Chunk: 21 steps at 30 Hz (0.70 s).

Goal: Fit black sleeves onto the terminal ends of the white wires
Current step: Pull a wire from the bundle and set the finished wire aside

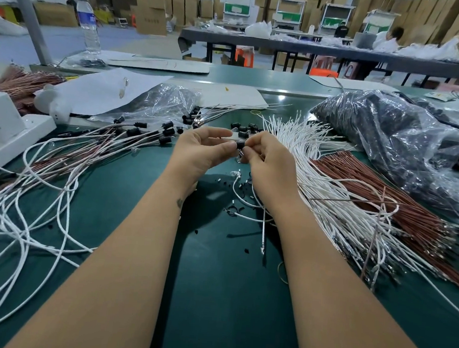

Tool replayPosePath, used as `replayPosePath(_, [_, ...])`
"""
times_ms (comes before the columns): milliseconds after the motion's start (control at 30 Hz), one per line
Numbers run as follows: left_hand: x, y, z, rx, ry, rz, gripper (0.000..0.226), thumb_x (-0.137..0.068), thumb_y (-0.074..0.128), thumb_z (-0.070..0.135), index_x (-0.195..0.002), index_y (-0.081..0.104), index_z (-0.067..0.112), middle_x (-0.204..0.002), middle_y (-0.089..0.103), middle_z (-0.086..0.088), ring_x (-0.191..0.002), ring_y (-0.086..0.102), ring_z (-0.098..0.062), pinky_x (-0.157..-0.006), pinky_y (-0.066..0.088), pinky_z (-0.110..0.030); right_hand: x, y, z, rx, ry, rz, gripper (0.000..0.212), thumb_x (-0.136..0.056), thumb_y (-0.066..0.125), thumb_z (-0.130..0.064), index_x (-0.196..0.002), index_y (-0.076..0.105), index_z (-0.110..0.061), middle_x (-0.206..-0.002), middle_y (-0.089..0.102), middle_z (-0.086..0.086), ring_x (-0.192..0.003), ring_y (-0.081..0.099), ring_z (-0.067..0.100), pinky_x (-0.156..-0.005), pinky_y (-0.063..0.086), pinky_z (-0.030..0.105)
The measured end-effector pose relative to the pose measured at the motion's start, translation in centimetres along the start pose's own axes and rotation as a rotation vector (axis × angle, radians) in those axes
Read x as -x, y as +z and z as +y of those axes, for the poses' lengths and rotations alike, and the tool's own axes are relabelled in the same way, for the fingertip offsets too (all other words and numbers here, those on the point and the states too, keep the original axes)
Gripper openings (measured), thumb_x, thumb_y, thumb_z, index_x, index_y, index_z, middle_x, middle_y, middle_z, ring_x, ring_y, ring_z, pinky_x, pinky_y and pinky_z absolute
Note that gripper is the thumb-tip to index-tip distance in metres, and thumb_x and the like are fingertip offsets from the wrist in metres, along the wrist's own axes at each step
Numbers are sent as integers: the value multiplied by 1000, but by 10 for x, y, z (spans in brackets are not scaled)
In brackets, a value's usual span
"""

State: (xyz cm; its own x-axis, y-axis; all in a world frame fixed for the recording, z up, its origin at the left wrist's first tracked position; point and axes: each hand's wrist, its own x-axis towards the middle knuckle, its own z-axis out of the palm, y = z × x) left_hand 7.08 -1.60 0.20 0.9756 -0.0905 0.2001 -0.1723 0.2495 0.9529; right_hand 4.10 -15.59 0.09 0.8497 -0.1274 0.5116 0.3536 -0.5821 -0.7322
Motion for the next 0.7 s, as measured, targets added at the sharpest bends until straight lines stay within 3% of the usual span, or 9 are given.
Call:
replayPosePath(167, [1,2,2,18,-10,44,10,-79,73,9,-71,75,13,-70,73,-7,-60,67,-12,-63,55,-19,2,3,-2,-4,-31,-30,11,-94,59,-17,-98,50,-23,-76,70,-7,-74,64,10,-71,49,32])
replayPosePath(400, [4,3,2,-285,108,109,19,-86,71,22,-71,68,11,-57,67,0,-51,60,-9,-57,55,-26,2,0,-5,138,-72,-75,9,-92,61,-21,-101,65,-19,-83,65,-5,-78,59,16,-68,45,30])
replayPosePath(533, [1,-1,1,-627,226,425,29,-92,62,33,-81,66,7,-67,62,0,-60,54,-14,-63,46,-30,0,-2,-5,350,-60,-16,14,-95,57,-22,-106,64,-17,-93,68,0,-85,58,20,-76,45,33])
replayPosePath(633, [-2,-13,7,-693,157,721,29,-96,55,37,-88,64,11,-82,62,0,-74,54,-17,-68,37,-26,-1,-4,-4,449,-65,51,16,-96,57,-21,-109,64,-16,-95,68,1,-83,55,18,-76,40,31])
replayPosePath(700, [-1,-19,10,-709,89,805,21,-97,53,34,-91,61,16,-93,64,-2,-89,56,-21,-76,40,-29,-1,-4,-3,497,-67,78,17,-96,56,-20,-111,63,-15,-94,67,2,-79,49,15,-73,34,28])
